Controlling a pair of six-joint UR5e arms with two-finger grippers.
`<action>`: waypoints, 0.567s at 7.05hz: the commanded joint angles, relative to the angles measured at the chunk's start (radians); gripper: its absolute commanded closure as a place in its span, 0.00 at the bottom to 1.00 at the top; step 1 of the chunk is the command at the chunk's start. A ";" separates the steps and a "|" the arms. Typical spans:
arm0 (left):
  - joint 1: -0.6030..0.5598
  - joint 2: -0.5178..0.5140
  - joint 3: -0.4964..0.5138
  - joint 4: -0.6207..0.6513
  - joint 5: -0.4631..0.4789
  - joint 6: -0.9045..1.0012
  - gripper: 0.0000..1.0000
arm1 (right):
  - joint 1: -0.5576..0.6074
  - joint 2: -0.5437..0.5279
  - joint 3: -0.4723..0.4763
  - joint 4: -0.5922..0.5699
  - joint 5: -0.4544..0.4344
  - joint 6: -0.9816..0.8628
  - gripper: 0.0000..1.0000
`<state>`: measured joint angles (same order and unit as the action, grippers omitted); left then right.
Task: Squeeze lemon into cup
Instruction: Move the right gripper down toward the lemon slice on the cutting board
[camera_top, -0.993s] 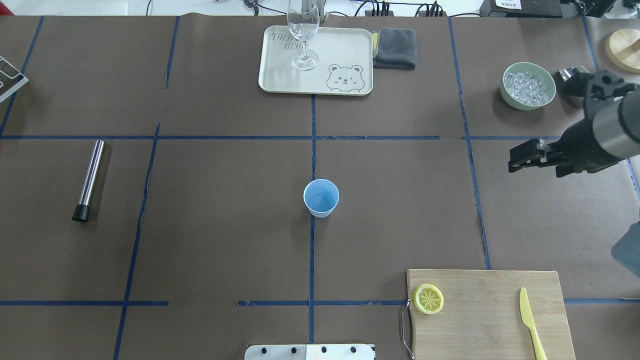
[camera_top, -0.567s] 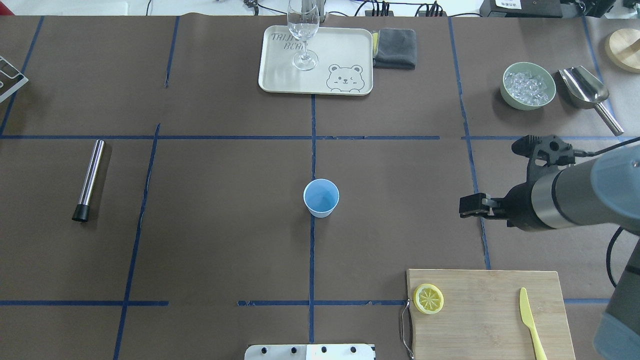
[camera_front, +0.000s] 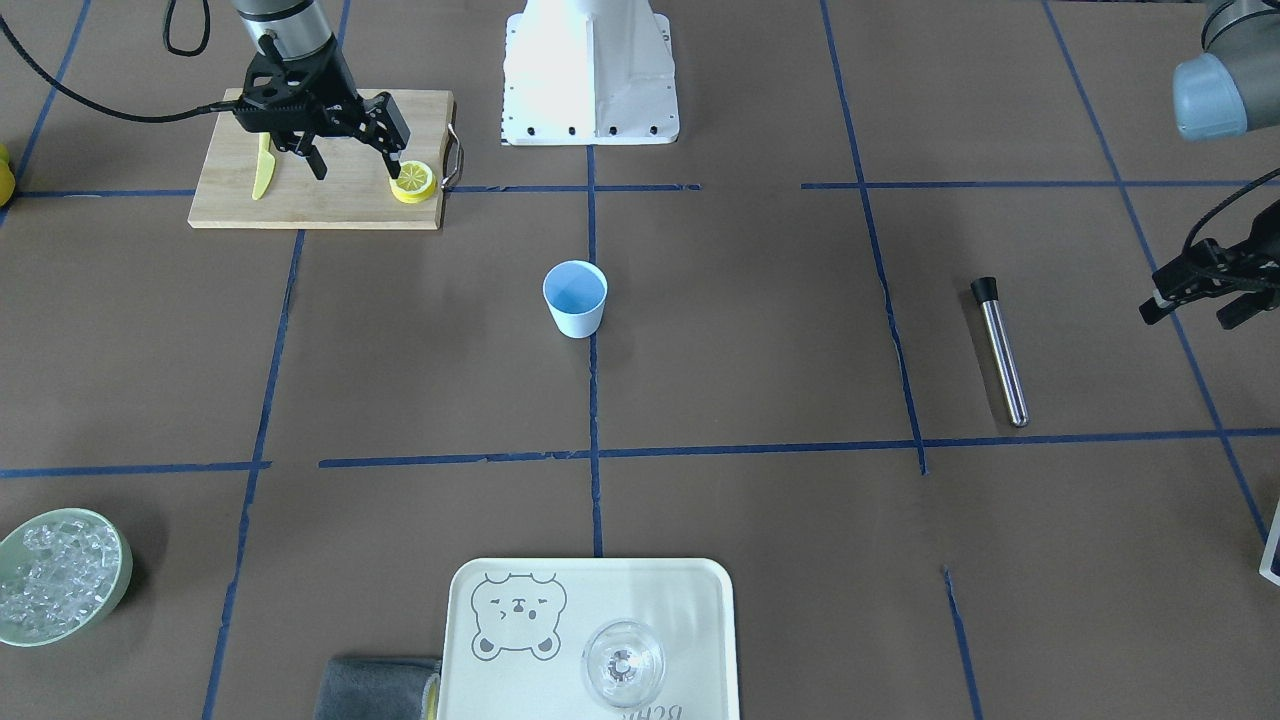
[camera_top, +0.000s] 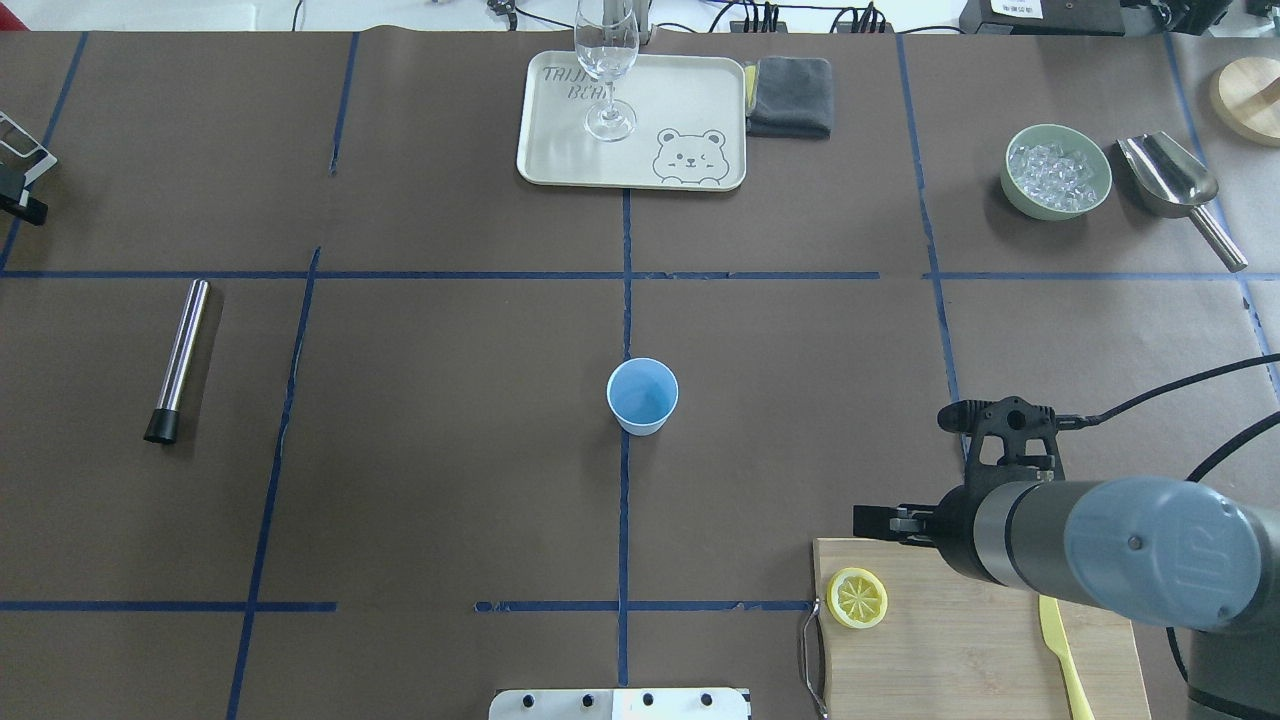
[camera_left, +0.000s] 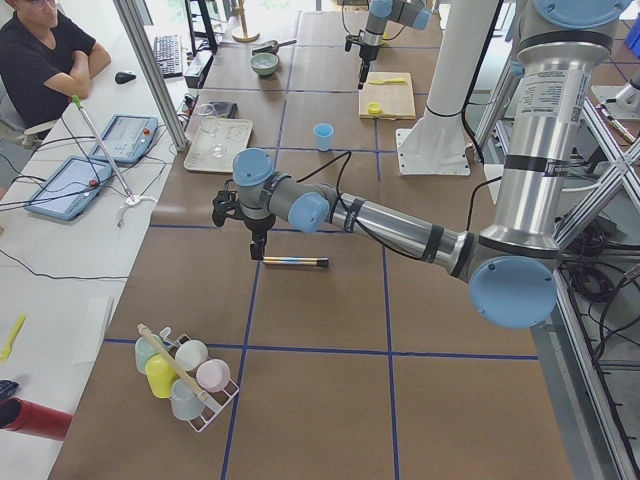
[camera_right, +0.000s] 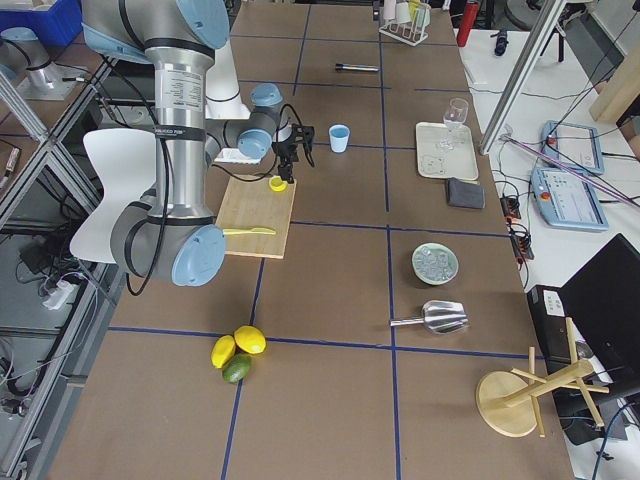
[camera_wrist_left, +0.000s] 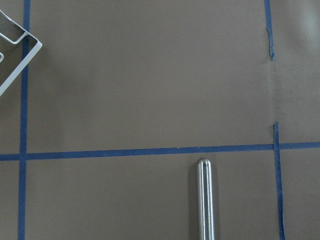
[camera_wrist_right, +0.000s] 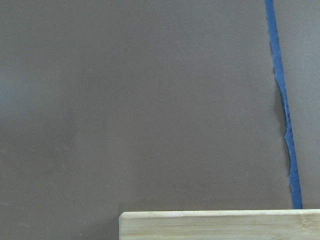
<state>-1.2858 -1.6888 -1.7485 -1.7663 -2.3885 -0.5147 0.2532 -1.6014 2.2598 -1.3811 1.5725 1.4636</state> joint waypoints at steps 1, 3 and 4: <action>0.019 0.000 0.003 -0.010 0.003 -0.008 0.00 | -0.095 0.029 -0.070 0.005 -0.083 0.023 0.00; 0.019 0.001 0.003 -0.010 0.003 -0.007 0.00 | -0.120 0.052 -0.088 0.014 -0.100 0.026 0.00; 0.019 0.000 0.003 -0.010 0.003 -0.007 0.00 | -0.121 0.060 -0.089 0.023 -0.097 0.038 0.00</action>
<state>-1.2676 -1.6884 -1.7457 -1.7762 -2.3854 -0.5221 0.1379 -1.5546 2.1755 -1.3672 1.4768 1.4911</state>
